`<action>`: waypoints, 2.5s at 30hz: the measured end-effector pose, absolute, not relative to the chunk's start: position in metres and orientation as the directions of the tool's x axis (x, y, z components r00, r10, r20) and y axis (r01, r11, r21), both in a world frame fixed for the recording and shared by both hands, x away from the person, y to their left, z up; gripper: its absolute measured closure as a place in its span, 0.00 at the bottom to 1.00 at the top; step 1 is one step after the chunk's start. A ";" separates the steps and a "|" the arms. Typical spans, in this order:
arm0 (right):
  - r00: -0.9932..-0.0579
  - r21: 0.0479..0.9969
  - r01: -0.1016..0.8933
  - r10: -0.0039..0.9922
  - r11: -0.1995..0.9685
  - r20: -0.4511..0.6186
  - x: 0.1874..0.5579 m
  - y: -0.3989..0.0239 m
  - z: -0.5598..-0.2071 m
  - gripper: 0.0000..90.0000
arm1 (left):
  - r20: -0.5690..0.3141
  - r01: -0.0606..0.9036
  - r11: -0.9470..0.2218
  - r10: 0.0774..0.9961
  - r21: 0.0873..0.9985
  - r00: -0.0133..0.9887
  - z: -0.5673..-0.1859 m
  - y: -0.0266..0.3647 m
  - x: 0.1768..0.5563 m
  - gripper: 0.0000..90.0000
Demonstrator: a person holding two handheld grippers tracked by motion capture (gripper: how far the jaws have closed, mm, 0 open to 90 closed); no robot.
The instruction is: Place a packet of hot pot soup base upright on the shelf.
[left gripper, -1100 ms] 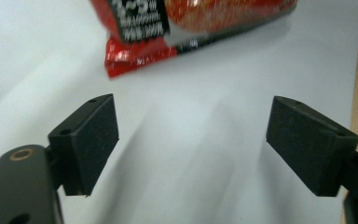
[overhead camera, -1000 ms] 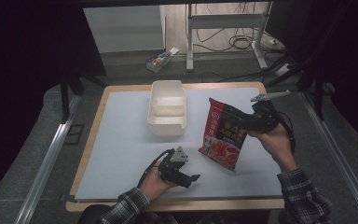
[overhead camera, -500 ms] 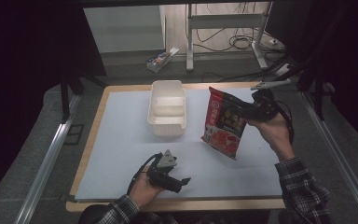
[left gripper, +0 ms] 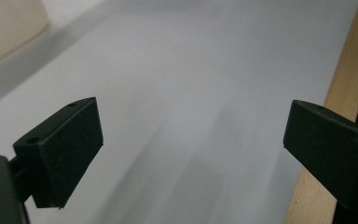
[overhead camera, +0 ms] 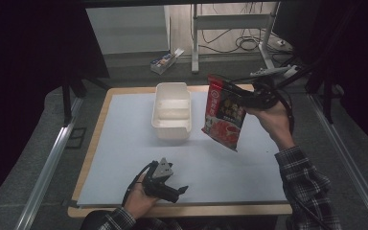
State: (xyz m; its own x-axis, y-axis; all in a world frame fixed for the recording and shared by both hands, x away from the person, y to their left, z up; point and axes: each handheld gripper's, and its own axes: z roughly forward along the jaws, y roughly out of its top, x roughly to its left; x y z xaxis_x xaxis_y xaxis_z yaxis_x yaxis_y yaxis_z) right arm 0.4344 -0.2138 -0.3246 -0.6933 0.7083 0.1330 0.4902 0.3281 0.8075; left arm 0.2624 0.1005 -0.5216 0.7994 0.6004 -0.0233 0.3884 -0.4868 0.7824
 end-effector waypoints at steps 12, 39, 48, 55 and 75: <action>-0.694 0.828 0.468 0.709 0.310 0.126 0.454 -0.188 -0.305 0.75 | -0.017 0.399 -0.498 0.609 0.770 0.793 -0.525 0.110 0.254 0.01; -0.738 0.842 0.438 0.660 0.315 0.137 0.496 -0.104 -0.309 0.75 | -0.016 0.417 -0.485 0.637 0.768 0.770 -0.526 0.127 0.240 0.00; -0.763 0.843 0.418 0.635 0.339 0.123 0.508 -0.072 -0.322 0.75 | -0.006 0.411 -0.499 0.630 0.763 0.777 -0.526 0.126 0.240 0.00; -0.780 0.840 0.408 0.614 0.358 0.117 0.510 -0.051 -0.338 0.75 | -0.005 0.408 -0.508 0.621 0.758 0.784 -0.527 0.125 0.240 0.01; -0.771 0.822 0.402 0.633 0.403 0.067 0.511 -0.037 -0.392 0.75 | 0.001 0.407 -0.511 0.624 0.757 0.782 -0.526 0.126 0.242 0.02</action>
State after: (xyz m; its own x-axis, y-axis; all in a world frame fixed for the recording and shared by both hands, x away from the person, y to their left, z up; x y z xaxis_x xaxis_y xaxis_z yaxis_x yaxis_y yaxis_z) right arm 0.5114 -0.0373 -0.3921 -0.7713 0.6329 0.0672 0.4024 0.4031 0.8219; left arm 0.2419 0.1260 -0.5256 0.7815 0.6239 0.0009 0.4071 -0.5111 0.7570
